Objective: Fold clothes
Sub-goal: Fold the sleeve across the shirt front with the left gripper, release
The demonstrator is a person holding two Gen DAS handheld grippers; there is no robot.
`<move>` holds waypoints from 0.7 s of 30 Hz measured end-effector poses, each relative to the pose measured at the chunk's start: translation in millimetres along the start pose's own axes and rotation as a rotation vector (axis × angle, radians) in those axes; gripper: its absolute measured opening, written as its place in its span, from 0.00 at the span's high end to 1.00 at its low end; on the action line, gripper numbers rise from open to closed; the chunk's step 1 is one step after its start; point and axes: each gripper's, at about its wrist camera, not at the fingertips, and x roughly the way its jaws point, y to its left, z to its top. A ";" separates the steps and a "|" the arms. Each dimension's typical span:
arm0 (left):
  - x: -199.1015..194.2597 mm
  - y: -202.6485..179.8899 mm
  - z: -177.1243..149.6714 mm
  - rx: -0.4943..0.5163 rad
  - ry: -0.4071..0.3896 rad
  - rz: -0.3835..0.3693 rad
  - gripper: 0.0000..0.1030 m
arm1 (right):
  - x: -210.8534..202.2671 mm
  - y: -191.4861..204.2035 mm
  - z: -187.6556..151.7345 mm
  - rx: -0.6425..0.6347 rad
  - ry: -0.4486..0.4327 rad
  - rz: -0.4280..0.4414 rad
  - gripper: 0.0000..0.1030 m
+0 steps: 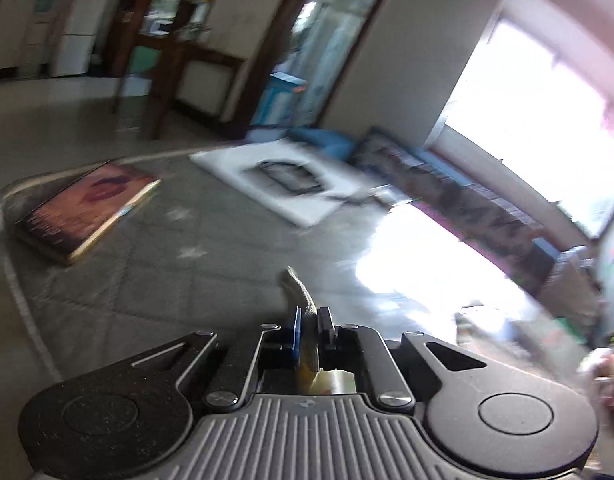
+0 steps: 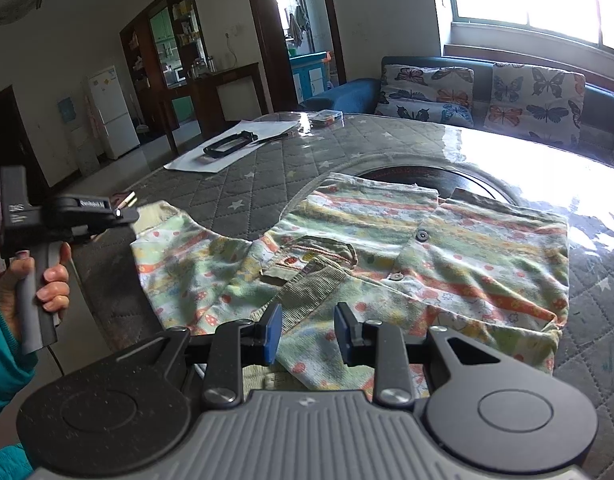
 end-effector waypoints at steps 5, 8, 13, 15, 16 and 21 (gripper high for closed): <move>-22.4 -50.1 -12.3 0.098 0.003 -0.228 0.92 | -3.6 -4.2 6.7 0.036 -0.023 0.024 0.73; -21.4 -78.5 -34.7 0.172 0.073 -0.331 0.92 | -6.5 -7.7 11.6 0.071 -0.034 0.052 0.73; -10.8 -101.4 -70.0 0.240 0.196 -0.392 0.92 | -0.6 -14.7 17.7 0.154 -0.031 0.116 0.73; -9.8 -102.4 -76.7 0.254 0.213 -0.397 0.92 | 8.8 -18.7 20.0 0.194 -0.016 0.136 0.73; -9.2 -102.5 -79.4 0.260 0.220 -0.399 0.92 | 15.2 -20.9 21.1 0.222 -0.003 0.150 0.73; -12.6 -97.0 -82.3 0.249 0.226 -0.426 0.92 | 49.1 -28.3 23.9 0.369 0.073 0.248 0.72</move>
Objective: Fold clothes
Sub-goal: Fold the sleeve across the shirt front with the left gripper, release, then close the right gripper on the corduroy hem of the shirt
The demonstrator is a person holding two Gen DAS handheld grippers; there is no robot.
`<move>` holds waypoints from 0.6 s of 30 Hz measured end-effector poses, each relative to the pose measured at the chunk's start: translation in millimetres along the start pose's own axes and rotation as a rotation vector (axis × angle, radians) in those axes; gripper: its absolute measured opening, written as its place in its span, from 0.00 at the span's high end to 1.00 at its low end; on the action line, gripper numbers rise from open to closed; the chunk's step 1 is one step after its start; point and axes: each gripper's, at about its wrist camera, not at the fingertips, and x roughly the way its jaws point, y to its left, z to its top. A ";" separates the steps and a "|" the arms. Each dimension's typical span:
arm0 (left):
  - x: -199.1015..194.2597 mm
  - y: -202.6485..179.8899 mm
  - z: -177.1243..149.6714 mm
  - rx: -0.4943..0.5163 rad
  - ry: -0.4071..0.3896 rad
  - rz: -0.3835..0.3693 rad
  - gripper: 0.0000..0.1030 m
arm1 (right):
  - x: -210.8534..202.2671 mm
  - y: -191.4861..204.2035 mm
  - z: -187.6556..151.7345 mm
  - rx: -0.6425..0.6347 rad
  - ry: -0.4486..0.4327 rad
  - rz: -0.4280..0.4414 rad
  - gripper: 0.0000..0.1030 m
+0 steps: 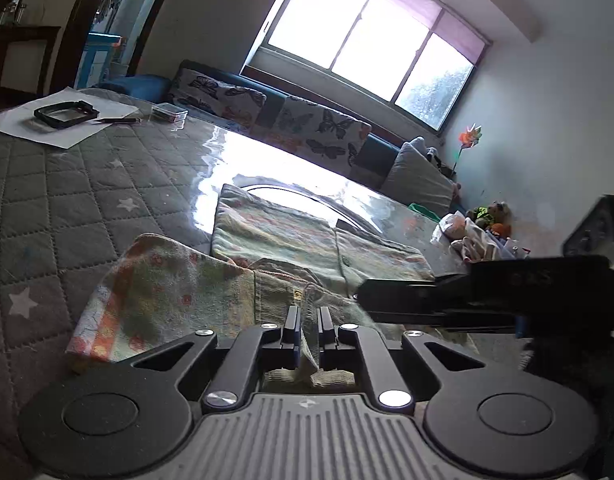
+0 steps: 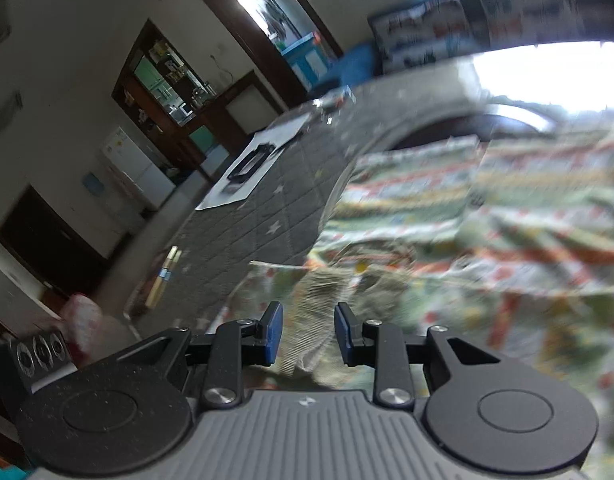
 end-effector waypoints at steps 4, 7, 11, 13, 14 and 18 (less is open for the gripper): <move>-1.0 7.4 0.7 -0.002 0.012 0.004 0.91 | 22.0 -1.1 1.7 0.043 0.050 -0.014 0.72; -4.4 14.3 -1.1 0.037 0.018 0.052 0.76 | 31.4 -4.9 1.6 0.078 0.082 -0.022 0.72; -9.0 19.6 -1.1 0.100 -0.013 0.125 0.46 | 41.1 -5.9 -2.4 0.076 0.108 -0.057 0.72; -10.8 22.2 0.4 0.133 -0.028 0.143 0.45 | 45.3 -2.4 -6.2 0.067 0.130 -0.063 0.72; -11.0 23.2 0.9 0.147 -0.032 0.151 0.45 | 46.8 -0.6 -8.0 0.064 0.139 -0.060 0.73; -8.4 29.7 -1.2 0.170 -0.017 0.146 0.40 | 49.8 7.2 -10.3 0.039 0.159 -0.062 0.72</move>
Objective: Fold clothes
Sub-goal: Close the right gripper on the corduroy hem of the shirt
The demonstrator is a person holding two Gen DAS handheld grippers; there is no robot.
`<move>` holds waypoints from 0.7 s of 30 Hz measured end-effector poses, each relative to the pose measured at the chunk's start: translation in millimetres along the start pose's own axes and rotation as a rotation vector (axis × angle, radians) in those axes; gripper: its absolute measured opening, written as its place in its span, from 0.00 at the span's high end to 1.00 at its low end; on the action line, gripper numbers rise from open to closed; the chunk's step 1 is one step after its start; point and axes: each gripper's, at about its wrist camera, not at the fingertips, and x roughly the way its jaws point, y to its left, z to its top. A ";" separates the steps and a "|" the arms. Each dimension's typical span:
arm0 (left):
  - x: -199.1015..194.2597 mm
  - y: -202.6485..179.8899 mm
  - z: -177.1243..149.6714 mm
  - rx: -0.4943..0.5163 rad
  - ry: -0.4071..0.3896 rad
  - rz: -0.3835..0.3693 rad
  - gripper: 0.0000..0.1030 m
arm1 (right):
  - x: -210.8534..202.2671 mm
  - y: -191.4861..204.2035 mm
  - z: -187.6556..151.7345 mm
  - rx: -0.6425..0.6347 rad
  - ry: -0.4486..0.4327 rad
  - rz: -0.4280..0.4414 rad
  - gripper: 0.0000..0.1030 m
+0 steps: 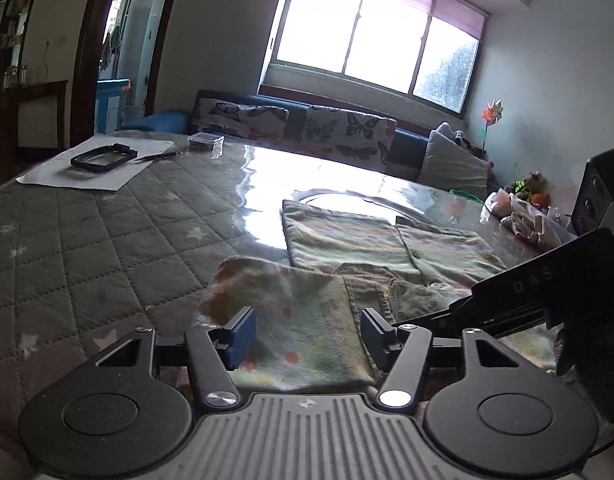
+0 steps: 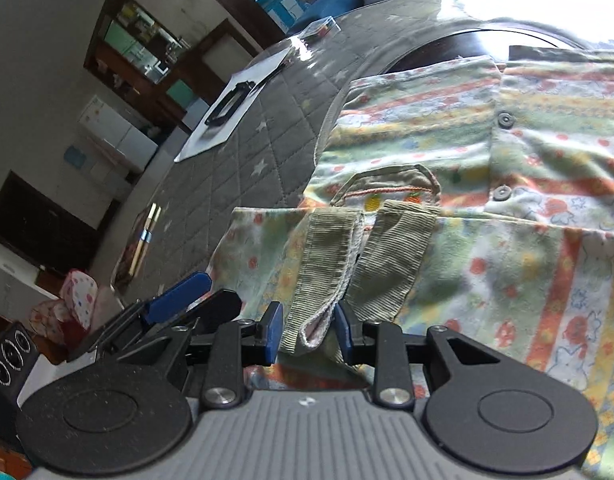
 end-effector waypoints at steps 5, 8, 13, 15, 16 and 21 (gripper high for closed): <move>6.6 6.1 -7.9 -0.019 0.040 -0.022 0.35 | 2.9 5.4 3.2 -0.009 -0.009 -0.008 0.75; 6.3 8.6 -9.6 -0.027 0.039 -0.023 0.34 | 5.7 4.7 4.3 0.004 -0.018 -0.036 0.77; 5.8 11.1 -11.6 -0.021 0.036 -0.019 0.30 | 6.7 15.4 1.8 -0.069 -0.039 -0.103 0.75; 5.6 10.9 -12.4 -0.016 0.032 -0.021 0.29 | 7.7 18.1 1.0 -0.082 -0.035 -0.106 0.75; 5.6 10.4 -13.0 -0.012 0.030 -0.020 0.27 | 7.9 19.3 0.7 -0.088 -0.035 -0.107 0.75; 5.7 8.6 -15.7 0.007 0.021 -0.019 0.23 | 9.3 33.9 -2.1 -0.203 -0.058 -0.174 0.77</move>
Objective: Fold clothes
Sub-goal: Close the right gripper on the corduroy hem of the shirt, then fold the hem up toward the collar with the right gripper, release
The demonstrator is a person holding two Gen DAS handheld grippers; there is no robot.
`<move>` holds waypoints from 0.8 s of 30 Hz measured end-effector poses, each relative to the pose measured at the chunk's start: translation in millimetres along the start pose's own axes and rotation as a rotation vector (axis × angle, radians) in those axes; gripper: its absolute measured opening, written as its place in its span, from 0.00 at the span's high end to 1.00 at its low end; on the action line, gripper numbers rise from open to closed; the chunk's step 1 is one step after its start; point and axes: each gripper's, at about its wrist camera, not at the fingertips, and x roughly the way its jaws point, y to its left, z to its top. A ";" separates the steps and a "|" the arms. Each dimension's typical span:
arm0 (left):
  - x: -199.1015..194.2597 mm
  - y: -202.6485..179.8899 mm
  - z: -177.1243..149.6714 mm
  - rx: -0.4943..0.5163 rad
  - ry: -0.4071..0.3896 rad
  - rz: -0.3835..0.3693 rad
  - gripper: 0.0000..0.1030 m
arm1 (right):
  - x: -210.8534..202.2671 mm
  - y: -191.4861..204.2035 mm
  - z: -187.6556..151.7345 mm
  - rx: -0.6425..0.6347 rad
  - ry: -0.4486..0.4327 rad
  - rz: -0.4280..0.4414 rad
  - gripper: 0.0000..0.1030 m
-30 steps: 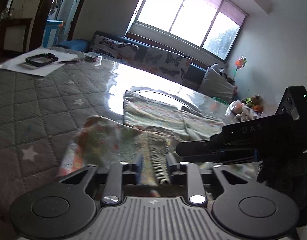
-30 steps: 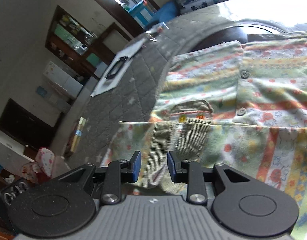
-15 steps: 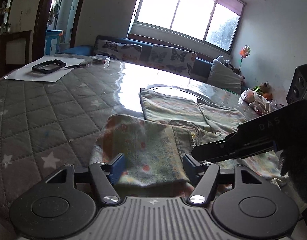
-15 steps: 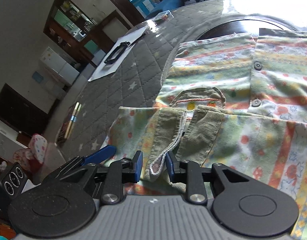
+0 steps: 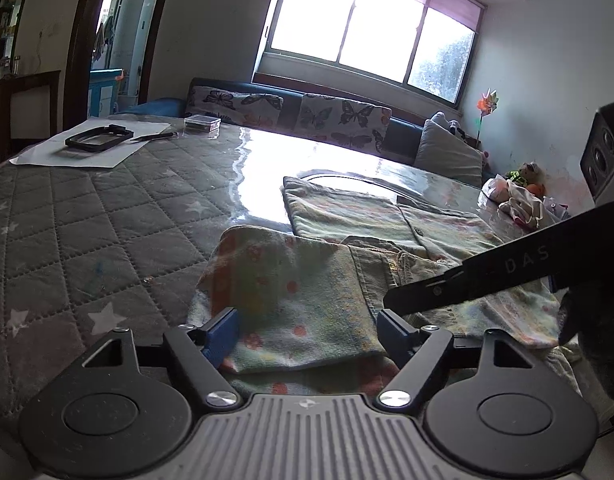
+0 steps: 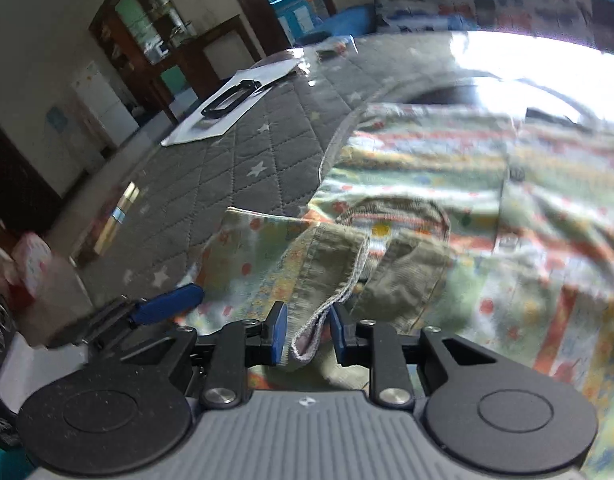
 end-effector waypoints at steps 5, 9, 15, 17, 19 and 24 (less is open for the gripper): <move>0.4 1.3 -0.1 0.000 0.000 -0.006 0.23 | 8.0 -5.6 8.5 0.016 -0.020 -0.040 0.75; 1.1 1.3 0.1 0.005 0.003 -0.009 0.22 | 18.4 -10.6 15.4 0.030 -0.013 -0.024 0.65; 2.1 -0.8 2.5 0.004 0.016 -0.006 0.19 | 17.6 -6.9 12.2 0.013 0.005 0.033 0.90; 1.5 -0.9 4.2 0.001 0.020 -0.003 0.17 | 12.8 -5.7 10.6 0.007 -0.013 0.032 0.91; -0.6 -1.4 6.0 0.001 0.020 0.000 0.14 | 4.5 -4.6 9.8 0.005 -0.034 0.040 0.92; -11.8 -11.2 13.0 0.041 -0.015 -0.007 0.08 | -26.4 -4.6 11.6 -0.023 -0.089 0.040 0.92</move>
